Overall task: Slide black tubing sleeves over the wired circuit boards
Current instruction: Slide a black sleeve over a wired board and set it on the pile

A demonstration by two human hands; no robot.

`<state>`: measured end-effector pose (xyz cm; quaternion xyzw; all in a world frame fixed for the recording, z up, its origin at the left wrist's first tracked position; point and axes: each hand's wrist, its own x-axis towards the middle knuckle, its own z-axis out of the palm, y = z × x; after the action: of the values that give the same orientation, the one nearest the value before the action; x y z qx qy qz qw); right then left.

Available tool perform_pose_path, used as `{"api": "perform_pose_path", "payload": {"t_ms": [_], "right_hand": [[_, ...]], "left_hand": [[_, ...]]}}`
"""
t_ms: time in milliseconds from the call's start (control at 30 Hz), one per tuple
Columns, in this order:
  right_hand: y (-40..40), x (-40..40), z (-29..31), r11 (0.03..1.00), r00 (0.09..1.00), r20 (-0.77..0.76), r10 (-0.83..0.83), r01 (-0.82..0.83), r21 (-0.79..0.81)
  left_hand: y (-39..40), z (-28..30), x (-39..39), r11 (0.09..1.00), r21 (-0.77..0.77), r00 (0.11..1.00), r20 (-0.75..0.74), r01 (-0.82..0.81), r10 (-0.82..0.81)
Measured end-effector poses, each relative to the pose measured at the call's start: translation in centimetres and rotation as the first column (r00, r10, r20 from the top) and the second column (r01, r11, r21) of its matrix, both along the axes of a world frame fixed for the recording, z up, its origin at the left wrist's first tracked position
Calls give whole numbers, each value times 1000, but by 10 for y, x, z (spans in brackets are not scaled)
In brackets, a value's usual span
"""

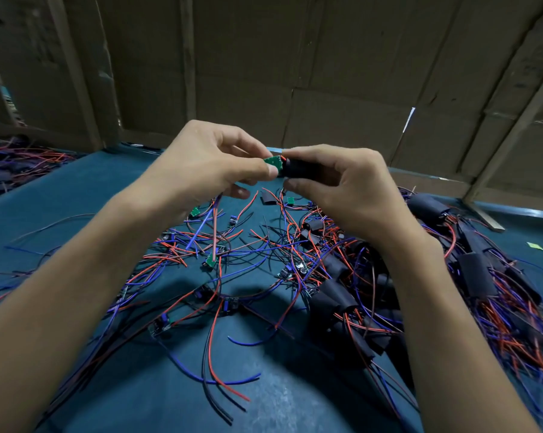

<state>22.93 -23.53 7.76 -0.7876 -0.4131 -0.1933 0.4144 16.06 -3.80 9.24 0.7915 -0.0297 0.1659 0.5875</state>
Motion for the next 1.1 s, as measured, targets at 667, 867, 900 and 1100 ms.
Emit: {"api": "perform_pose_path", "payload": {"t_ms": [667, 867, 900, 1100], "right_hand": [[3, -1, -2, 999, 999, 33, -31, 30, 27], [2, -11, 8, 999, 999, 26, -40, 40, -10], [1, -13, 12, 998, 997, 58, -59, 60, -4], [-65, -5, 46, 928, 904, 232, -359, 320, 190]], "left_hand": [[-6, 5, -5, 998, -22, 996, 57, 64, -62], [-9, 4, -8, 980, 197, 982, 187, -8, -29], [-9, 6, -8, 976, 216, 976, 209, 15, -61], [14, -11, 21, 993, -83, 982, 178, 85, -69]]}}
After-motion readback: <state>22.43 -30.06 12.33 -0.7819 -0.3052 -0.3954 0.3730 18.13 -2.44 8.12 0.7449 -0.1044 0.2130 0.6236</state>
